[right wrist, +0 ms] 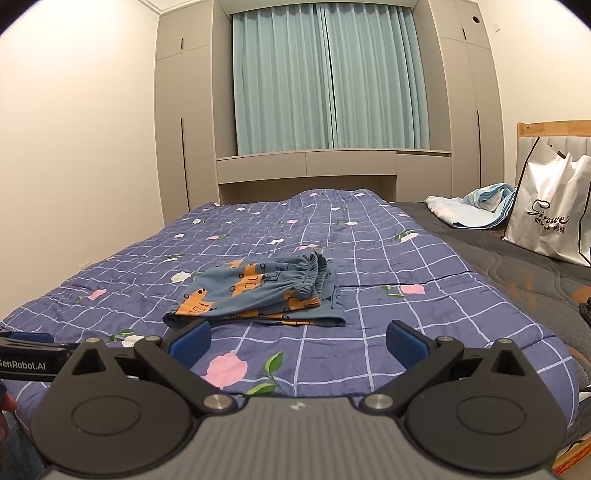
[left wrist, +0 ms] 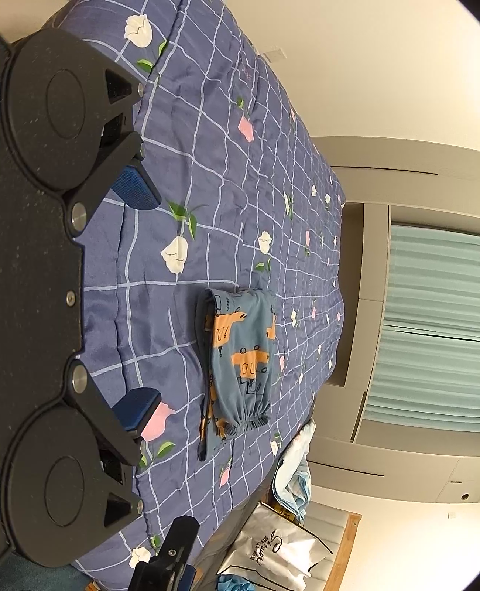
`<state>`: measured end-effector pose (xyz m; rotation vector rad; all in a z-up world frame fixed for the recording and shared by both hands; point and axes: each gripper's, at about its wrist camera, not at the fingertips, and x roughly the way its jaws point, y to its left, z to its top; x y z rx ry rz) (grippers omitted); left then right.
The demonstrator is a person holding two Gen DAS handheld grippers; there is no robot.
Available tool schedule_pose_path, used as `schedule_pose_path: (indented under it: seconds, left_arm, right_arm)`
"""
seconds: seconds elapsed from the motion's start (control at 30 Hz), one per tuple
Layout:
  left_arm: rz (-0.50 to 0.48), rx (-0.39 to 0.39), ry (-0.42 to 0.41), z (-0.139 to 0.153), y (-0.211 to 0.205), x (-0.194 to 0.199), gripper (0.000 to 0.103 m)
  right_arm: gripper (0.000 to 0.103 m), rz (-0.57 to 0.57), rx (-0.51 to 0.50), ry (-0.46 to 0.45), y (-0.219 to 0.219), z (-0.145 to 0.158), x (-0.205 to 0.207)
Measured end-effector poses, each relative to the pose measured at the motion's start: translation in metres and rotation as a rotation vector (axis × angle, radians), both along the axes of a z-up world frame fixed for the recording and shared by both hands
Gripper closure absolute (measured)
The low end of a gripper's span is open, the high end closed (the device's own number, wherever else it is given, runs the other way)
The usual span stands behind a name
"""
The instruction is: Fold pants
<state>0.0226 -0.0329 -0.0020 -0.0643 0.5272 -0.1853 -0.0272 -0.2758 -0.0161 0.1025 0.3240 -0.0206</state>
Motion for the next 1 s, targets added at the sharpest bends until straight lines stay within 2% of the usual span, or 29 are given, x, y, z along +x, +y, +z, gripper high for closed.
schedule_pose_path:
  seconds: [1.0]
  left_arm:
    - [0.002, 0.006, 0.005, -0.0023, 0.0004, -0.0004, 0.001]
  right_arm:
    - [0.000, 0.011, 0.005, 0.012, -0.0007, -0.0026, 0.0021]
